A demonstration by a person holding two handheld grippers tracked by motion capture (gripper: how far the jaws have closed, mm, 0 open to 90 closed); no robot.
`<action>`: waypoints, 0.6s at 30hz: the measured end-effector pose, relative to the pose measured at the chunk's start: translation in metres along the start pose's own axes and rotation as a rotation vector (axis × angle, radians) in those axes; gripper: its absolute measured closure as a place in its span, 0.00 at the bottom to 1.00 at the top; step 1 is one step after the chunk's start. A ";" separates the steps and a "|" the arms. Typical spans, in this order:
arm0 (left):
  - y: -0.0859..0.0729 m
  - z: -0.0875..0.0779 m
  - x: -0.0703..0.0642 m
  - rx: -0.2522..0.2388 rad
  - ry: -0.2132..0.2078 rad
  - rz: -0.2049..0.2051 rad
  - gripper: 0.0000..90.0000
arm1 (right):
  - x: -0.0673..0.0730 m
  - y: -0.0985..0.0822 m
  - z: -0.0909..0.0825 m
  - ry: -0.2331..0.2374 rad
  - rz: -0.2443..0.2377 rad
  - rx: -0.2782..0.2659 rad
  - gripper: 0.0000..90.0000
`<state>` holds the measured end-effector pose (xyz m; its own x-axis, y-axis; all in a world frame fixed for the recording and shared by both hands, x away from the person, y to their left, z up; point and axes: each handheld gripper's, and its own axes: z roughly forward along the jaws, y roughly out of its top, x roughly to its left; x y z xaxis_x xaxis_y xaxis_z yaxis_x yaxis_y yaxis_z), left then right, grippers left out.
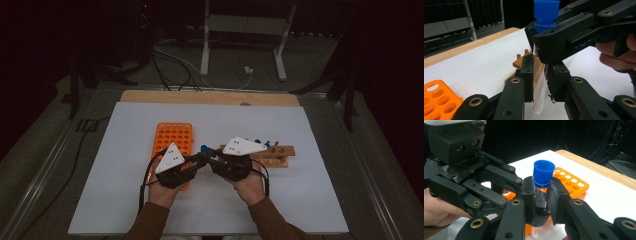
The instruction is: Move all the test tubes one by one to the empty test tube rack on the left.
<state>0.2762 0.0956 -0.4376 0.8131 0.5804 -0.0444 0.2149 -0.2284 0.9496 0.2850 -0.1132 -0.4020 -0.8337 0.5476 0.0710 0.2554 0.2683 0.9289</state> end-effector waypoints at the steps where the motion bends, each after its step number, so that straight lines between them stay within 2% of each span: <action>1: 0.000 0.000 0.000 0.004 0.006 0.002 0.86 | -0.001 0.000 -0.001 0.008 0.004 -0.004 0.76; 4: -0.002 -0.001 0.003 0.010 0.014 -0.006 0.86 | -0.004 0.002 -0.003 0.025 0.025 -0.007 0.54; 8: -0.008 -0.008 0.008 0.020 0.035 -0.023 0.86 | -0.005 0.001 -0.012 -0.011 0.002 -0.015 0.31; 11: -0.011 -0.011 0.011 0.024 0.046 -0.034 0.86 | -0.008 -0.002 -0.017 -0.033 0.017 -0.011 0.19; 18: -0.024 -0.022 0.017 0.039 0.072 -0.061 0.86 | -0.016 -0.011 -0.026 -0.082 0.060 -0.009 0.11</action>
<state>0.2727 0.1276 -0.4543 0.7570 0.6488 -0.0778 0.2845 -0.2201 0.9331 0.2829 -0.1458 -0.4041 -0.7744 0.6253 0.0969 0.2989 0.2265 0.9270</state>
